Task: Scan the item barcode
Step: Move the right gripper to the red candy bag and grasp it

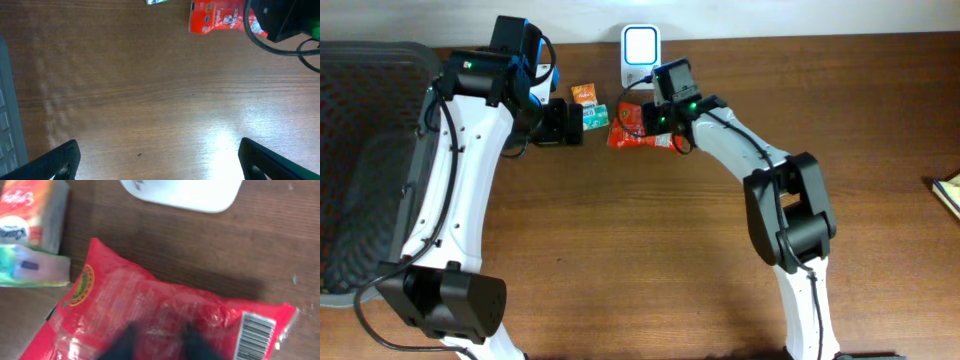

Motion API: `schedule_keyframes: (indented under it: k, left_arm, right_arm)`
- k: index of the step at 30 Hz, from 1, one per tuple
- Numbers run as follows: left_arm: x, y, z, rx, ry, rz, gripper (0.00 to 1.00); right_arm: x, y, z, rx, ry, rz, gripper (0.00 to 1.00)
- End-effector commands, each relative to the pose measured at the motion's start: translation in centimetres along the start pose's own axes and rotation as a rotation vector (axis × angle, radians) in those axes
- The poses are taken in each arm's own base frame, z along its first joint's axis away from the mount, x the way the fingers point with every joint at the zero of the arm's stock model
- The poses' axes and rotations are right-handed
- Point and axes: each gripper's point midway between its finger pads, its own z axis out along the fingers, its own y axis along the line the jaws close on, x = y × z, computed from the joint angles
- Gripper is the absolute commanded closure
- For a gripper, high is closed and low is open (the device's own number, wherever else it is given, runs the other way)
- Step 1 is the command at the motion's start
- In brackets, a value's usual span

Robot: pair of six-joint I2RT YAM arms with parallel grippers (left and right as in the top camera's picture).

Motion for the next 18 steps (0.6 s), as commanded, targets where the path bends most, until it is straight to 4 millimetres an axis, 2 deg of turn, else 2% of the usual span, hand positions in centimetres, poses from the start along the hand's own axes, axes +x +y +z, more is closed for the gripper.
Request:
schedule_keyframes:
  k: [1, 2, 4, 7, 9, 10, 11, 12, 14, 15, 18]
  left_arm:
    - [0.0, 0.0, -0.1, -0.002, -0.004, -0.003, 0.01]
    - [0.0, 0.0, -0.1, -0.002, -0.004, -0.003, 0.01]
    - [0.0, 0.0, -0.1, -0.002, -0.004, -0.003, 0.01]
    - [0.0, 0.0, -0.1, -0.002, -0.004, -0.003, 0.01]
    - [0.0, 0.0, -0.1, -0.002, -0.004, -0.003, 0.01]
    - [0.0, 0.0, -0.1, -0.002, -0.004, -0.003, 0.01]
    - [0.0, 0.0, -0.1, -0.002, -0.004, -0.003, 0.01]
    - [0.0, 0.0, -0.1, -0.002, -0.004, -0.003, 0.01]
    - [0.0, 0.0, -0.1, -0.002, -0.004, -0.003, 0.01]
    - [0.0, 0.0, -0.1, -0.002, -0.004, -0.003, 0.01]
    - [0.0, 0.0, -0.1, -0.002, -0.004, -0.003, 0.01]
  right_arm:
    - [3.0, -1.2, 0.9, 0.059, 0.103, 0.014, 0.89]
    - [4.2, -1.3, -0.3, 0.073, 0.166, 0.019, 0.89]
    - [5.1, -1.3, -2.6, 0.085, 0.231, 0.012, 0.89]
    - [7.2, -0.7, -8.1, 0.069, 0.37, -0.048, 0.87]
    - [6.5, -0.3, -11.0, 0.073, 0.357, -0.014, 0.87]
    - [5.4, 0.1, -12.2, 0.067, 0.315, -0.018, 0.75]
    - [3.9, -0.1, -13.4, 0.085, 0.259, -0.024, 0.48]
    - [2.5, -1.5, -14.1, 0.159, 0.201, -0.032, 0.26]
    - [2.4, -3.6, -13.9, 0.21, 0.198, -0.012, 0.19]
    - [3.3, -3.4, -12.8, 0.126, 0.238, 0.01, 0.19]
    - [5.1, -0.5, -10.8, -0.144, 0.307, -0.149, 0.18]
